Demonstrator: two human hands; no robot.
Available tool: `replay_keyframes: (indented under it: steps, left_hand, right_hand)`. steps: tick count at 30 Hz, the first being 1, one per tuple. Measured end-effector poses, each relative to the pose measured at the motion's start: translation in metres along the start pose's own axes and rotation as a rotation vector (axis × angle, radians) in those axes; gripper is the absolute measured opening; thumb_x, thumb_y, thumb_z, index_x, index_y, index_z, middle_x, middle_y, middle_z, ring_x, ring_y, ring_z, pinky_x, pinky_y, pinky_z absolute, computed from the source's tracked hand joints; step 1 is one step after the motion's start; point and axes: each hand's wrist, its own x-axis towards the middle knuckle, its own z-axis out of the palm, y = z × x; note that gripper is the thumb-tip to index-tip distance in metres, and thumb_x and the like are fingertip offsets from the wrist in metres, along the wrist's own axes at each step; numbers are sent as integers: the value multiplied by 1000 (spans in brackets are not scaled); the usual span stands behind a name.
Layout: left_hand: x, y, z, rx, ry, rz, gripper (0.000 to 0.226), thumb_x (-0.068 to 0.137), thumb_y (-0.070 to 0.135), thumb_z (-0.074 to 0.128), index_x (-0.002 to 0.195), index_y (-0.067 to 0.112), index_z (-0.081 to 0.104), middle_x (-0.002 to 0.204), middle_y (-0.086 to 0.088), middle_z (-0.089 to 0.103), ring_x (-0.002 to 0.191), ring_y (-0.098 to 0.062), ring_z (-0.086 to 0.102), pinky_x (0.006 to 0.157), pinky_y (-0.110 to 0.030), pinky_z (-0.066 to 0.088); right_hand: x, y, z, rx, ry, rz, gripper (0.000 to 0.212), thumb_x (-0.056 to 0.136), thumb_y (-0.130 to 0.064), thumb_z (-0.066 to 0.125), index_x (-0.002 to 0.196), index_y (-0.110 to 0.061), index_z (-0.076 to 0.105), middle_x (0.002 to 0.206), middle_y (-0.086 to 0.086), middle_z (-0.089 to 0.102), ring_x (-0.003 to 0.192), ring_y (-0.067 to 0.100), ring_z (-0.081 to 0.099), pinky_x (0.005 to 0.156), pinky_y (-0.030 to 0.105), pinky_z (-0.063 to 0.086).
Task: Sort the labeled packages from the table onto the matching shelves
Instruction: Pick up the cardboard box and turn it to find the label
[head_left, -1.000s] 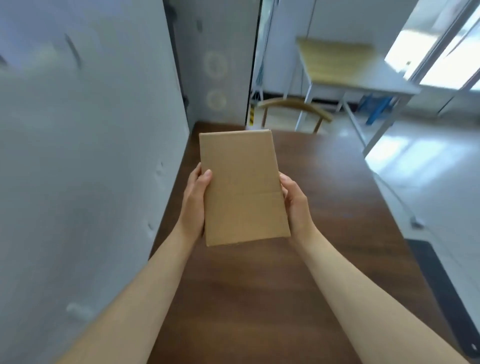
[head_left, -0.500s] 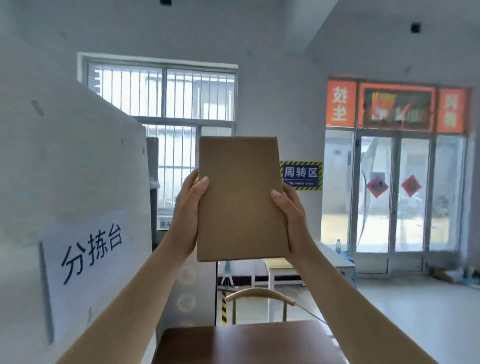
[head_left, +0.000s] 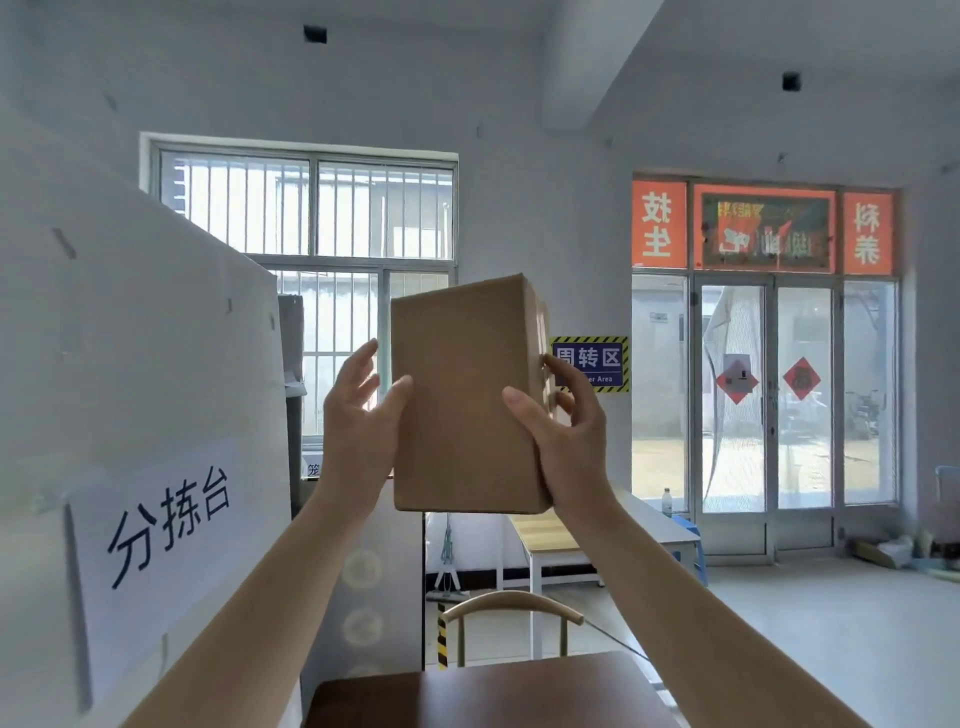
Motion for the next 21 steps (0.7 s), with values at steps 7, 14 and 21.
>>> replay_keyframes:
  steps: [7, 14, 21]
  left_hand:
    - [-13, -18, 16, 126, -238, -72, 115, 45, 83, 68, 145, 47, 24, 150, 9, 35, 135, -17, 42, 103, -46, 44]
    - [-17, -31, 17, 4, -246, -71, 97, 60, 69, 66, 146, 48, 24, 148, 10, 38, 132, -14, 44, 101, -36, 45]
    - [-34, -52, 5, -199, -240, -212, 51, 88, 34, 59, 137, 32, 44, 110, 2, 68, 82, -7, 72, 62, -21, 56]
  right_hand:
    - [-14, 9, 19, -282, 63, -231, 84, 58, -60, 74, 132, -43, 38, 134, -11, 45, 126, 12, 45, 103, 47, 46]
    - [-31, 5, 20, -364, 72, -271, 91, 59, -62, 70, 137, -45, 27, 139, -14, 38, 129, 9, 38, 105, 45, 44]
    - [-48, 22, 12, -259, -71, -140, 69, 65, -51, 73, 119, -60, 32, 124, -19, 51, 117, 9, 52, 92, 31, 54]
